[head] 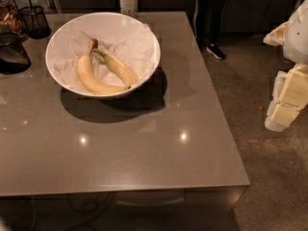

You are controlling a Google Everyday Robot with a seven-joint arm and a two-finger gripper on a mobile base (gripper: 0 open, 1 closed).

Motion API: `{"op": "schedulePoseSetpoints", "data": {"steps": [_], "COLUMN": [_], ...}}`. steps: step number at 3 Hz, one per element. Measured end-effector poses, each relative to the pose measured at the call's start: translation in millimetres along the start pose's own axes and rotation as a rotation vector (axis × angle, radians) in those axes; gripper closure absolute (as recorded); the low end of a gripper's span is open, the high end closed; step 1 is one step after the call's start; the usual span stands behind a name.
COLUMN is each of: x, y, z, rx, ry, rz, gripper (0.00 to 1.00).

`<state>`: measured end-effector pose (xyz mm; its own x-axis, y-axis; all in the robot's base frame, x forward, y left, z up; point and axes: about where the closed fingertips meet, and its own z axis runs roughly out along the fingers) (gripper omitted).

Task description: Pick banana from white bowl

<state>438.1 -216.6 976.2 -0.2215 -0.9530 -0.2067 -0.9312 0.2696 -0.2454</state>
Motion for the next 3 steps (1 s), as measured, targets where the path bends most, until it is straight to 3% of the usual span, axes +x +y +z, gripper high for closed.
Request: {"op": "schedulePoseSetpoints", "data": {"steps": [1, 2, 3], "x": [-1.5, -24.1, -58.0], "y": [-0.5, -4.9, -5.2], "z": [-1.0, -5.3, -0.7], "rx": [0.003, 0.011, -0.003], "ry": [-0.002, -0.006, 0.006], "rz": [-0.002, -0.051, -0.152], "gripper": [0.0, 0.0, 0.0]}}
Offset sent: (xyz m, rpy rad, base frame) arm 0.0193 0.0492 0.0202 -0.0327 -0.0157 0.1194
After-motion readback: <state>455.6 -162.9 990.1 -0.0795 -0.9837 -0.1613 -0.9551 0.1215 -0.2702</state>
